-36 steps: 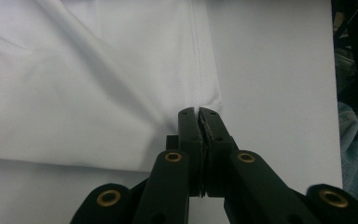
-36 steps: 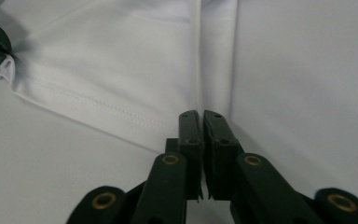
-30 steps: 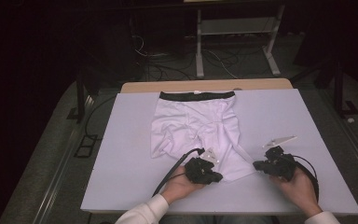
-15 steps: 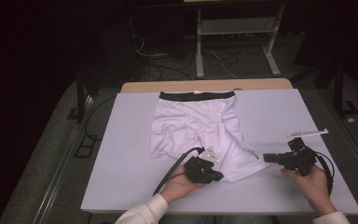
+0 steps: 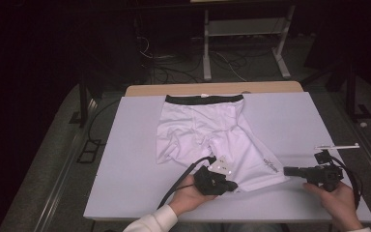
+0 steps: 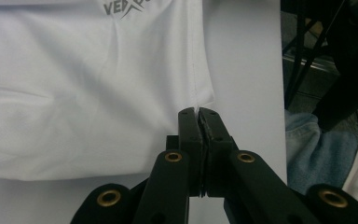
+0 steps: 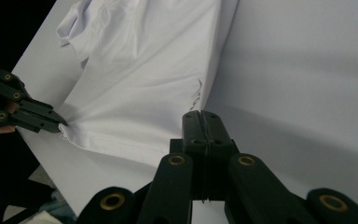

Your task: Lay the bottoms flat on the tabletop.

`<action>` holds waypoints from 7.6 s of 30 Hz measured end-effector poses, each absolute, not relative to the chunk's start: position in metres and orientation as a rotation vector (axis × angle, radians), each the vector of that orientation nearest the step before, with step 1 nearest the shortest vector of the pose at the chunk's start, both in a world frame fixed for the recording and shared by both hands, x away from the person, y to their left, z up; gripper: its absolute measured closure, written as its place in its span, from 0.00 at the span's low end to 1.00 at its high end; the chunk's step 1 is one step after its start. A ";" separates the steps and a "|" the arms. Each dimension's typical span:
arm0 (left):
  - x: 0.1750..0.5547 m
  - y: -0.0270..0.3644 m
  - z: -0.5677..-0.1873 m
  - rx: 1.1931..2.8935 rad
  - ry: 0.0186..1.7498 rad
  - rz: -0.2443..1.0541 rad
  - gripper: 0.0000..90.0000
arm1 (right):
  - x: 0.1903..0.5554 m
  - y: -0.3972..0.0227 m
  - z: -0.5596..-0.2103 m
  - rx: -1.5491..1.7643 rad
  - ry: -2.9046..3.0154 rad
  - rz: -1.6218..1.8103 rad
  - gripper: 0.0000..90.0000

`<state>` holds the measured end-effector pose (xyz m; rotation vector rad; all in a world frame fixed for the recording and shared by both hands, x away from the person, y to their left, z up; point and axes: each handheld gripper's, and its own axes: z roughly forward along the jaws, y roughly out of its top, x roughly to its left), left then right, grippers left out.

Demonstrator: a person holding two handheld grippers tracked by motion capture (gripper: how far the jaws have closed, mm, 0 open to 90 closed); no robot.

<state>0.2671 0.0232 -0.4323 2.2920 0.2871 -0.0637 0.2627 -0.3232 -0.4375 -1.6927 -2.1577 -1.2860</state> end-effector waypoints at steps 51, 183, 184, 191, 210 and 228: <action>0.257 0.034 -0.417 2.287 0.306 -0.105 0.35 | 0.237 -0.330 -0.433 -1.726 -2.243 -1.262 0.51; 0.448 0.142 -0.342 2.396 0.627 0.504 0.95 | 0.418 -0.121 -0.384 -1.361 -2.497 -1.398 0.97; 0.453 0.138 -0.344 2.402 0.627 0.515 0.95 | 0.423 -0.124 -0.386 -1.378 -2.500 -1.389 0.97; 0.488 0.113 -0.377 2.418 0.649 0.512 0.95 | 0.444 -0.137 -0.414 -1.513 -2.471 -1.329 0.97; 0.515 0.126 -0.405 2.176 0.990 0.270 0.56 | 0.447 -0.163 -0.460 -1.664 -2.412 -1.248 0.90; 0.508 0.173 -0.427 2.082 1.129 0.139 0.52 | 0.422 -0.145 -0.409 -1.401 -2.488 -1.439 0.55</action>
